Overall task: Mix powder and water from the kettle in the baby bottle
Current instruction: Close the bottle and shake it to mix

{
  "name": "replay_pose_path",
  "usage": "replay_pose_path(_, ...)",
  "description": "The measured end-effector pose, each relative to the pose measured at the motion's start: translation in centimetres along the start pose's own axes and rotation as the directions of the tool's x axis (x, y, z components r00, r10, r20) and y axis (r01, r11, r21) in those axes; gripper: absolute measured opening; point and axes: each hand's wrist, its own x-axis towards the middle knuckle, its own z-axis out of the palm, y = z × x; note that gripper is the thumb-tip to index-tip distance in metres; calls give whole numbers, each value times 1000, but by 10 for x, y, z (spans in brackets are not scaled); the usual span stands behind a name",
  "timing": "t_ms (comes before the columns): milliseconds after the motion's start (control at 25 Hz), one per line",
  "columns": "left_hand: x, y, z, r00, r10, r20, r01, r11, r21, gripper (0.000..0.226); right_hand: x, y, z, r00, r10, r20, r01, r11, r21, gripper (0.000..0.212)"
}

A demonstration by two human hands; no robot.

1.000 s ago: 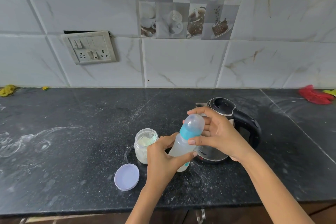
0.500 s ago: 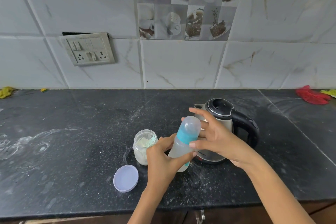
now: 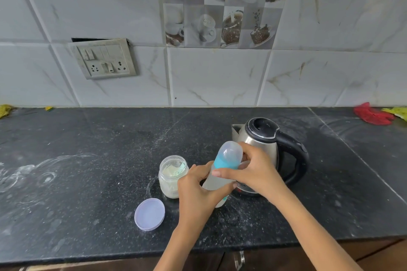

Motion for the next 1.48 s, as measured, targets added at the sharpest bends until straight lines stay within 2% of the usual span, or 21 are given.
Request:
replay_pose_path(40,-1,1,1,1000,-2,4,2,1000,-2,39,-2,0,4,1000,20,-9,-20,1000,3,59)
replay_pose_path(80,-1,2,1,1000,-8,9,8,1000,-12,38,-2,3,3,998,54,41,-58,994,91,66)
replay_pose_path(160,-1,0,0,1000,-26,11,26,999,-36,37,0,7,-12,969,97,227,-168,933,318,78)
replay_pose_path(200,-2,-1,-1,999,-33,9,33,998,-46,37,0,5,-19,960,78,267,-174,917,360,76)
replay_pose_path(240,-3,-2,-1,999,-36,11,37,998,-49,37,-1,5,-20,967,55,250,-136,937,321,70)
replay_pose_path(320,-5,-3,1,999,-43,26,44,998,-33,36,-2,3,-11,993,63,101,-75,990,121,57)
replay_pose_path(400,-7,-2,4,998,-59,38,60,998,-25,34,-4,1,-2,994,96,51,-97,995,15,58)
replay_pose_path(440,-7,-3,5,997,-65,44,67,997,-28,32,-5,5,-4,987,111,116,-117,992,45,63)
replay_pose_path(520,-7,-5,5,997,-64,42,65,997,-30,33,-4,6,-20,943,112,314,-187,957,220,70)
replay_pose_path(560,-8,-5,4,998,-58,39,59,998,-29,35,-5,6,-24,937,90,339,-192,940,282,68)
replay_pose_path(600,-8,-4,4,998,-52,37,53,998,-25,36,-6,8,-24,956,74,285,-159,945,286,62)
replay_pose_path(720,-6,-2,5,995,-94,19,95,994,-60,32,-9,11,-1,994,98,-54,-89,985,147,46)
replay_pose_path(800,-2,-1,0,990,-140,25,142,982,-126,32,-12,15,6,992,70,-108,-57,991,119,49)
replay_pose_path(880,6,-1,-8,959,-260,111,282,904,-321,34,-12,17,-4,995,85,-45,-75,980,187,52)
replay_pose_path(960,12,0,-15,924,-289,250,374,815,-442,35,-14,20,-9,988,116,102,-140,952,273,55)
replay_pose_path(1040,17,4,-18,900,-227,372,386,813,-437,35,-18,20,-1,969,103,222,-160,954,254,59)
replay_pose_path(1120,22,12,-19,874,-176,453,375,838,-397,34,-19,19,9,973,54,222,-112,960,257,56)
replay_pose_path(1160,24,16,-20,877,-161,452,355,852,-385,36,-19,19,13,980,29,196,-83,959,271,54)
replay_pose_path(1240,31,22,-22,931,-156,329,281,882,-379,51,-19,16,16,991,3,136,-36,969,246,53)
replay_pose_path(1360,40,31,-25,987,-137,89,157,944,-291,63,-22,14,19,996,-54,72,52,998,36,49)
replay_pose_path(1480,45,35,-27,987,-88,134,109,981,-159,58,-23,15,20,993,-115,38,118,987,-106,58)
